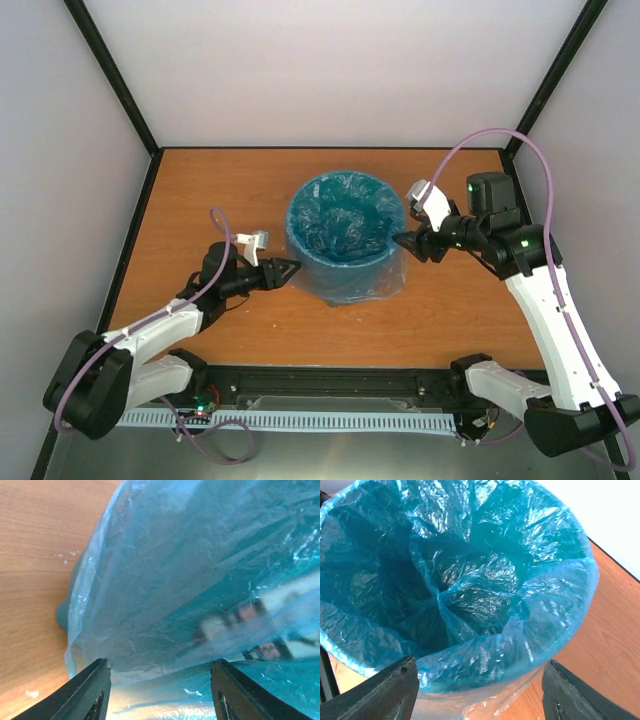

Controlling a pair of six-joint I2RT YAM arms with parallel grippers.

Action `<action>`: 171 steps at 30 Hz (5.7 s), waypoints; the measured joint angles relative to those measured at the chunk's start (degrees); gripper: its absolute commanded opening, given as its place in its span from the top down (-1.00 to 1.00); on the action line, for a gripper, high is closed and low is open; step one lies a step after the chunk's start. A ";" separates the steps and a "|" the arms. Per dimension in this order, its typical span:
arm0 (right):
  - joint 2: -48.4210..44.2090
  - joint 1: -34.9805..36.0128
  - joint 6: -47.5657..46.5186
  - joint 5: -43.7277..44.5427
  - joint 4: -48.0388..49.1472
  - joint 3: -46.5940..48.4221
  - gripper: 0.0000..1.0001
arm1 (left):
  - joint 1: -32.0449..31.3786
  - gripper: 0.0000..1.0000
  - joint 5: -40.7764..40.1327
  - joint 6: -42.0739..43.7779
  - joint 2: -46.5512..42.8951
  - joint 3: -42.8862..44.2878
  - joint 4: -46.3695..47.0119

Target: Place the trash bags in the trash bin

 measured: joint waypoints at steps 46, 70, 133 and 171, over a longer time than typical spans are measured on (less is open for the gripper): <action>5.03 -17.46 -12.15 -14.21 4.44 -17.92 -0.15 | 2.12 -0.28 -4.15 4.37 8.85 8.85 -2.49; 33.75 -21.18 5.51 -23.89 11.85 -1.70 0.09 | 3.19 -0.25 -2.84 4.70 12.02 8.85 -2.16; 11.58 -21.57 5.92 -12.22 3.32 7.50 -0.32 | 12.41 -0.27 -2.60 2.23 24.00 20.33 0.94; 31.41 2.32 -5.53 7.85 -14.93 25.29 0.20 | -0.96 -0.41 -15.06 15.32 7.85 9.16 -7.93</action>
